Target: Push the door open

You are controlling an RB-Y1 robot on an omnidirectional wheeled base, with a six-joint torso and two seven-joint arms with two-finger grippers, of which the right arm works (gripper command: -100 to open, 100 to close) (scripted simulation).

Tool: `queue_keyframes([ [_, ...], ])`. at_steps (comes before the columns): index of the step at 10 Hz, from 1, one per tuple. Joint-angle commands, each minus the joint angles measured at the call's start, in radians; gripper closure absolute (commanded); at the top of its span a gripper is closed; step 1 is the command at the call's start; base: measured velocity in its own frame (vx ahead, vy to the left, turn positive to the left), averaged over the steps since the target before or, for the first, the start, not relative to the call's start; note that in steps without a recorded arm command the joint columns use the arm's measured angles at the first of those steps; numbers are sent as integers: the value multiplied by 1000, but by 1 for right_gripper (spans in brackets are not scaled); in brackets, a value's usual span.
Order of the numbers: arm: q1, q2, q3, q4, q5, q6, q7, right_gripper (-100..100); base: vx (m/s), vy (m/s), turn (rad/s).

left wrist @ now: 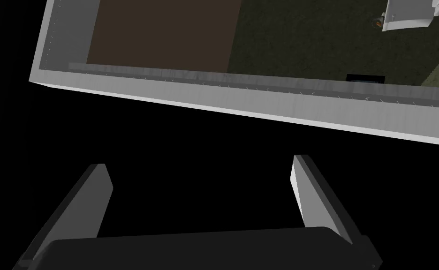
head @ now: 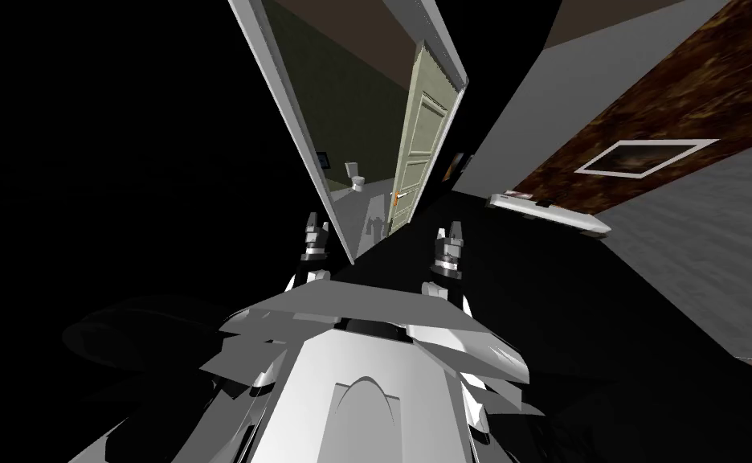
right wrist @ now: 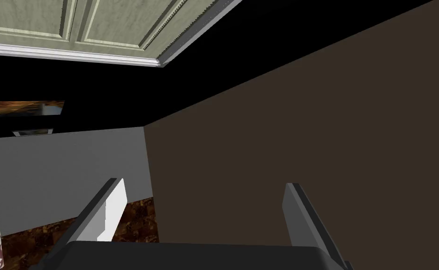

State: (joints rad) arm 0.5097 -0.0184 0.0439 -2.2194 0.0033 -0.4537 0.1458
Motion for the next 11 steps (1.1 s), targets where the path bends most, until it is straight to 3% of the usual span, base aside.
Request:
queue_keyframes([
  [1, -19, -10, 4, 30, -13, 2, 5, -100, 91, -32, 127],
  [11, -147, -52, 31, 229, -100, 13, 35, -100, 146, -130, 123],
])
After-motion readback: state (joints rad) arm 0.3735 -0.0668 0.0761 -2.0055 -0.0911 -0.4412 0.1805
